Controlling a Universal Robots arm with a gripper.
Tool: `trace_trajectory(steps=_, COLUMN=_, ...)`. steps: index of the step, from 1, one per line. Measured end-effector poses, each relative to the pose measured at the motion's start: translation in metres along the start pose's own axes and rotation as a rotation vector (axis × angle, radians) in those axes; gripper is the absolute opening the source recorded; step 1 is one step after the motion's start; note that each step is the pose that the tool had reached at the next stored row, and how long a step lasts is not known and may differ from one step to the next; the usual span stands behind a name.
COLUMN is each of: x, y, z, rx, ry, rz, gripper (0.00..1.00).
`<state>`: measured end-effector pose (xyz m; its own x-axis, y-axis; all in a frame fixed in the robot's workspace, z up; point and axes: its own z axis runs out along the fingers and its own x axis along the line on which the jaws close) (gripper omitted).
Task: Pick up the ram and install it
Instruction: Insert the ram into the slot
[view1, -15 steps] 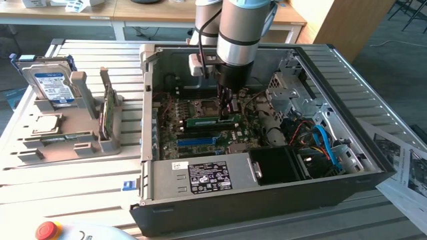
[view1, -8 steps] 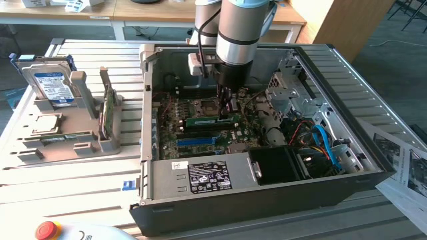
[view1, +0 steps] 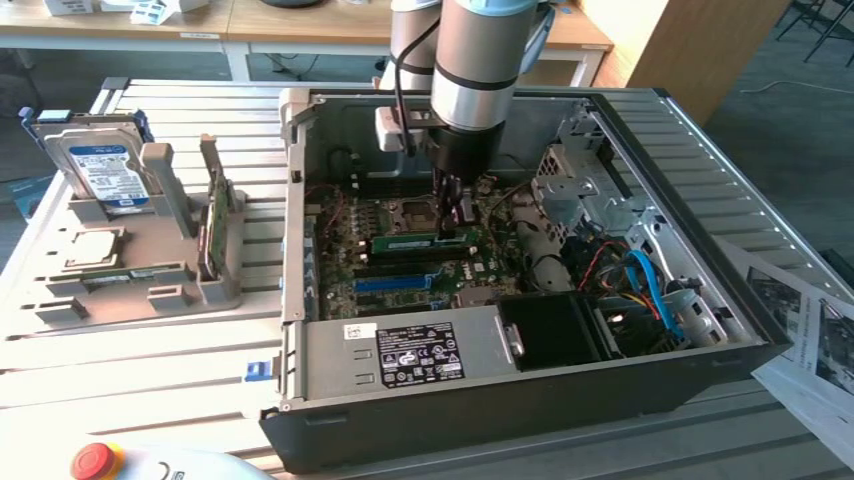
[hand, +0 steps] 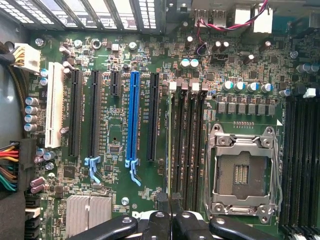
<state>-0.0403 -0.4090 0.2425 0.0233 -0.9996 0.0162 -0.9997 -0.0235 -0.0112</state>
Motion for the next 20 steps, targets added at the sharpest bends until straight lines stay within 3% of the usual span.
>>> trace_trajectory(steps=10, x=0.0000, y=0.0001, z=0.0000, rx=-0.0002, ry=0.0002, rz=0.015, gripper=0.11)
trace_trajectory(steps=20, x=-0.0001, y=0.0008, z=0.0000, rx=0.0108, ry=0.0004, rz=0.015, gripper=0.11)
